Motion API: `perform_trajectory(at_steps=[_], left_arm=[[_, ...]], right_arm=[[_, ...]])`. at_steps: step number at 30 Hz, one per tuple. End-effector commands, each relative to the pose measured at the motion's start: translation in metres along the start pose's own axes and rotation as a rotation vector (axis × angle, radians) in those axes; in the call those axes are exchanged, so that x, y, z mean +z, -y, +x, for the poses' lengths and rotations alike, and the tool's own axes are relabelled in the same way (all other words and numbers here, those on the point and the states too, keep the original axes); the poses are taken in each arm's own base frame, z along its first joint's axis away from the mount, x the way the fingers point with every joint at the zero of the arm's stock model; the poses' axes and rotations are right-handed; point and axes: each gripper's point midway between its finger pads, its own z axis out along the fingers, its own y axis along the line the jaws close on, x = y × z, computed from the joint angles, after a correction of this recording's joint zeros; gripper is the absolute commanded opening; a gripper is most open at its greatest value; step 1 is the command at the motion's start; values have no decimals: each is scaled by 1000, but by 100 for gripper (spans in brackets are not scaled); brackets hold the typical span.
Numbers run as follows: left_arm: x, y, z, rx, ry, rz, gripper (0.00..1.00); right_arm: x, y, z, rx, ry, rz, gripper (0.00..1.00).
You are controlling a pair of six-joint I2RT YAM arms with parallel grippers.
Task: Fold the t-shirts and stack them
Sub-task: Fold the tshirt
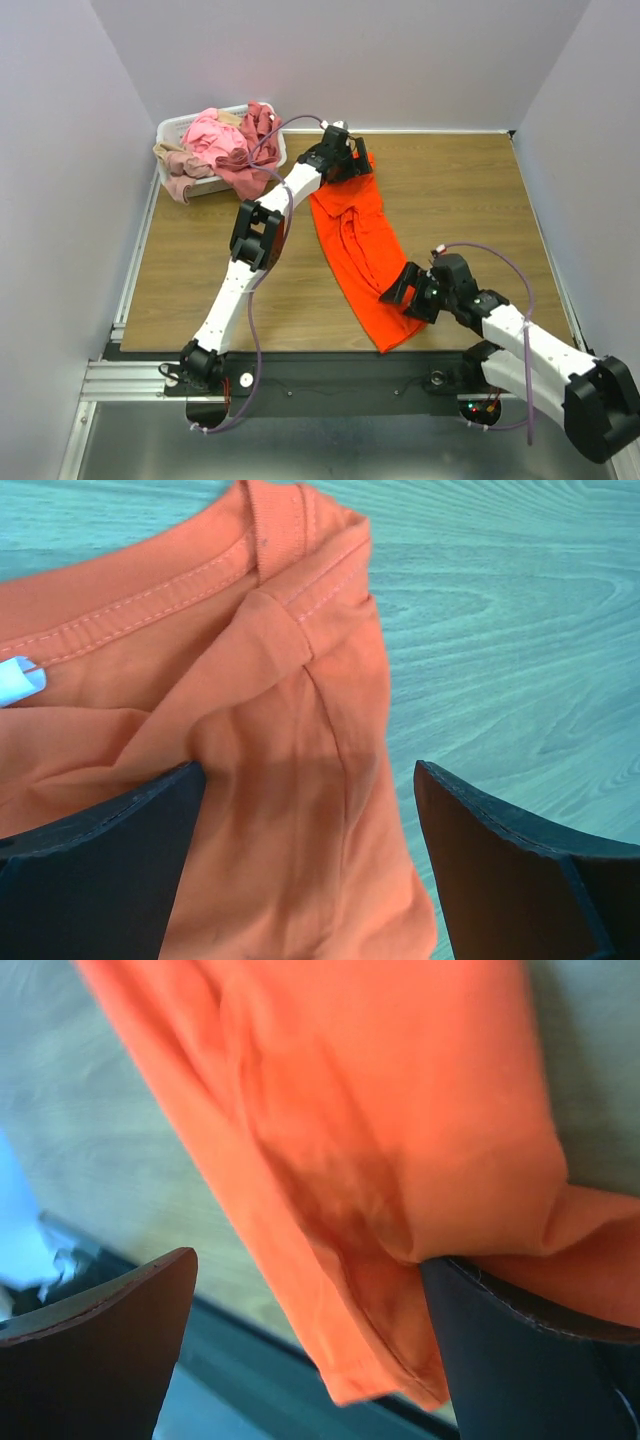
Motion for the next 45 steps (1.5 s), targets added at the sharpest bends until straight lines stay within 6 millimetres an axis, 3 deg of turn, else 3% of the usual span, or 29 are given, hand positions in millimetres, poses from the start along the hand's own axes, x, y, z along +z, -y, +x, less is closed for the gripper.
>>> perform_trajectory(at_steps=[1,8,9,10,12,13,20,22,25,26,27,28,31,32,35,36,37,38,39,40,41,42,43,44,45], left_arm=[[10,1,15,-71,-46,19,99],[16,11,10,-125,-24,64,99],[17,12,8,-138,-17,66,99],[17,11,8,-150,-12,63,99],[20,7,5,-171,6,42,99],[20,6,2,-178,14,40,99],[19,8,-23,-208,85,66,99],[19,13,-26,-206,86,101,99],[6,37,-34,-167,83,180,99],[-11,59,-44,-140,99,217,99],[-21,69,-54,-104,132,216,99],[-50,94,-73,-81,184,233,99],[-98,127,-94,-25,235,268,99],[-137,152,-110,6,276,307,99],[-187,174,-115,66,310,310,99],[-228,190,-119,90,341,315,99],[-231,184,-102,117,309,276,99],[-272,192,-106,126,350,273,99],[-284,190,-93,140,333,257,99],[-271,174,-46,153,241,194,99],[-311,172,-46,133,295,182,98],[-318,167,-27,122,293,173,99],[-299,135,38,129,177,100,99],[-331,135,46,61,207,135,99],[-336,130,65,21,202,156,99]], right_arm=[[-2,38,68,78,-190,106,100],[3,19,91,-44,-223,52,100],[7,23,104,-71,-268,83,100],[10,11,104,-96,-265,58,100],[16,10,117,-171,-289,102,100],[18,-3,115,-193,-278,89,100],[21,-35,115,-278,-246,52,100],[18,-42,112,-289,-238,39,100],[11,-59,99,-320,-181,11,100],[7,-61,96,-333,-171,21,100],[2,-67,88,-346,-133,13,100],[-3,-74,77,-365,-89,26,100],[-17,-86,60,-388,-14,18,100],[-20,-87,49,-390,40,31,100],[-26,-91,43,-408,62,35,100],[-27,-90,42,-407,67,42,100],[-27,-84,44,-394,55,66,100],[-27,-78,42,-390,62,90,100],[-27,-72,42,-386,61,113,100],[-28,-60,43,-378,56,158,100],[-29,-48,37,-374,87,206,100],[-31,-40,37,-354,95,238,100],[-35,-27,36,-353,97,289,100],[-38,-23,34,-348,106,299,100],[-39,-16,37,-344,96,312,100]])
